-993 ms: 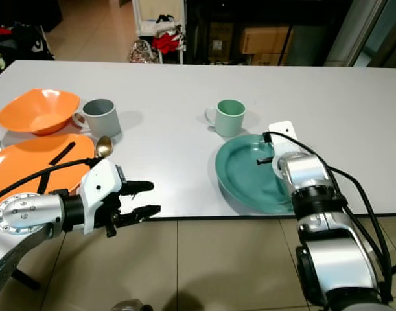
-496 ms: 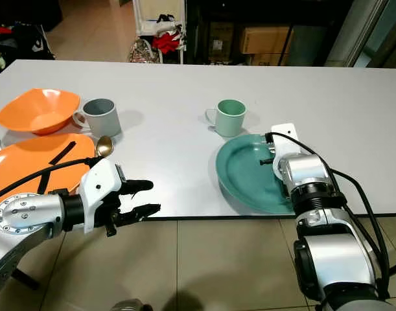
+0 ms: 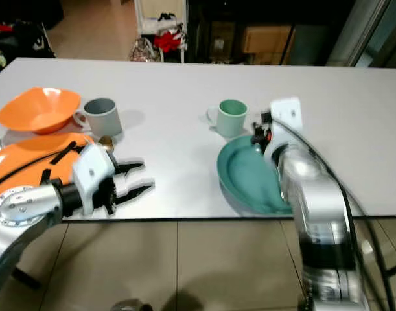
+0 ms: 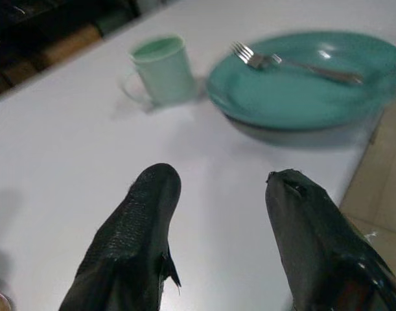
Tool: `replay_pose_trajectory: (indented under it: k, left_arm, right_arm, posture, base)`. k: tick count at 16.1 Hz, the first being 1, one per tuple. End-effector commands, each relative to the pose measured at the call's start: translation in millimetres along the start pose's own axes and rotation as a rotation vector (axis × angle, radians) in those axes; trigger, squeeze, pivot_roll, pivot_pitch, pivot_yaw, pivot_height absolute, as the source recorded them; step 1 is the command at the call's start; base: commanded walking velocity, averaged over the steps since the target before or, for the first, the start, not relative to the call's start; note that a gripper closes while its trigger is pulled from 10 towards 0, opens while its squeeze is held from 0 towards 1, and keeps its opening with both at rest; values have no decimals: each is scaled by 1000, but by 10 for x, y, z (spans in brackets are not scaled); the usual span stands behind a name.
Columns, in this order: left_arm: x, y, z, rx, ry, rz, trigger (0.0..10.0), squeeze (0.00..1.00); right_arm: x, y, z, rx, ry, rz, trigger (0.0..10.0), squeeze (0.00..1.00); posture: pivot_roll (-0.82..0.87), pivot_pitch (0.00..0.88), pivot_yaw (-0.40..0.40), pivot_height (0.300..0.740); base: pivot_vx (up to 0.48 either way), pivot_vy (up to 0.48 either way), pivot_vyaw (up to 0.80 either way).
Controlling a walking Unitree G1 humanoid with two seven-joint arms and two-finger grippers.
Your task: Setting the table
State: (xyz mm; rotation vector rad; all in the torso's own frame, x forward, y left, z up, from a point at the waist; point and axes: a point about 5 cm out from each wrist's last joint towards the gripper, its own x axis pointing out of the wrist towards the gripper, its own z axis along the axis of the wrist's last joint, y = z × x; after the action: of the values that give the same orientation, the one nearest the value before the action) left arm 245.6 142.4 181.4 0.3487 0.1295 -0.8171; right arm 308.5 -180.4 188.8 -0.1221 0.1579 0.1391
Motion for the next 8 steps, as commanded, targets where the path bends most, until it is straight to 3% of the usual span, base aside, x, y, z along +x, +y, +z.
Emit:
replay_pose_trajectory:
  k: [1,2,3,4,5,6,7,8]
  left_arm:
    - [15,106,1,-60,-42,235,10000,0]
    - [1,132,-32,-130,-49,347,10000,0]
    - [-14,137,-57,-158,-41,377,10000,0]
    - [-66,160,-139,-203,-20,477,10000,0]
    - [-113,175,-243,-211,14,571,10000,0]
    - [-117,183,-240,-197,-11,607,10000,0]
    - [-124,219,-208,-180,-54,657,10000,161]
    - [-127,260,-185,-180,-74,704,10000,525]
  right_arm:
    - [-231,84,115,75,-104,9,10000,910]
    - [-320,154,46,90,-98,11,10000,1000]
    - [-359,191,29,66,-109,20,10000,1000]
    - [-437,246,-42,44,-122,17,10000,1000]
    - [-514,250,-105,14,-141,-24,10000,1000]
    - [-551,229,-137,-12,-137,-54,10000,1000]
    - [-563,218,-173,-18,-129,-69,10000,1000]
    - [-575,182,-187,-48,-154,-133,10000,1000]
  posture:
    - [79,0,13,740]
    - [76,0,17,740]
    - [69,0,20,740]
    - [61,0,27,740]
    - [56,0,33,740]
    - [55,0,37,740]
    - [51,0,47,740]
    - [46,0,48,740]
  base:
    - [0,0,0]
    - [0,0,531]
    - [0,0,800]
    - [0,0,800]
    - [0,0,800]
    - [0,0,800]
    - [0,0,800]
    - [0,0,800]
